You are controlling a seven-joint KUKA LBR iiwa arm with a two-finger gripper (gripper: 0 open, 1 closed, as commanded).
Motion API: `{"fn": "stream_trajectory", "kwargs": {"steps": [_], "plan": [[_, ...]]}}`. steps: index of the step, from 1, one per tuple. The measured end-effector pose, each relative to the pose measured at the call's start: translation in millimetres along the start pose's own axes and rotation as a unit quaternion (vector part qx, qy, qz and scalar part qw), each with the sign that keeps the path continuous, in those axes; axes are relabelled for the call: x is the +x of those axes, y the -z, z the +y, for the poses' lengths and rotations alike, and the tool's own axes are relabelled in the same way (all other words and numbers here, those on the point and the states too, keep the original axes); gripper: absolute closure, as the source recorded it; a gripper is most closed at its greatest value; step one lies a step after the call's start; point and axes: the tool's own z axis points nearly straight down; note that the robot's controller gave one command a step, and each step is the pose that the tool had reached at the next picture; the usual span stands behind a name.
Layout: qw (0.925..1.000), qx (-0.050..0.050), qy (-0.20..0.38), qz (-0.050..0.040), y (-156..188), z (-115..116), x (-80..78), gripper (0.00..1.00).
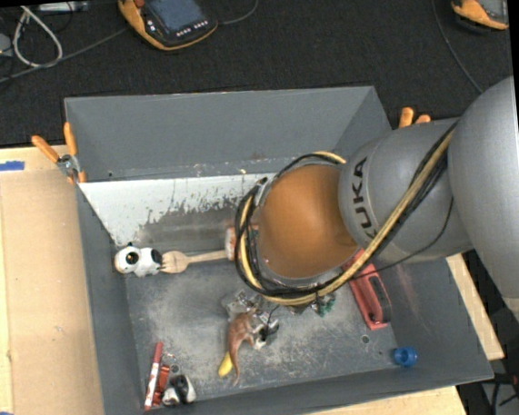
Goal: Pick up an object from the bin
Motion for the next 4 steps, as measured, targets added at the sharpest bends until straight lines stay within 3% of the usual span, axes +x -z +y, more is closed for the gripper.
{"fn": "stream_trajectory", "kwargs": {"steps": [1, 2, 4], "plan": [[1.0000, 0.000, 0.000, 0.0000, 0, 0, 0.0, 1.00], [1.0000, 0.000, -0.002, -0.0011, 60, 1, -1.4, 1.00], [1.0000, 0.000, -0.002, -0.0009, 59, 1, -1.5, 1.00]]}}
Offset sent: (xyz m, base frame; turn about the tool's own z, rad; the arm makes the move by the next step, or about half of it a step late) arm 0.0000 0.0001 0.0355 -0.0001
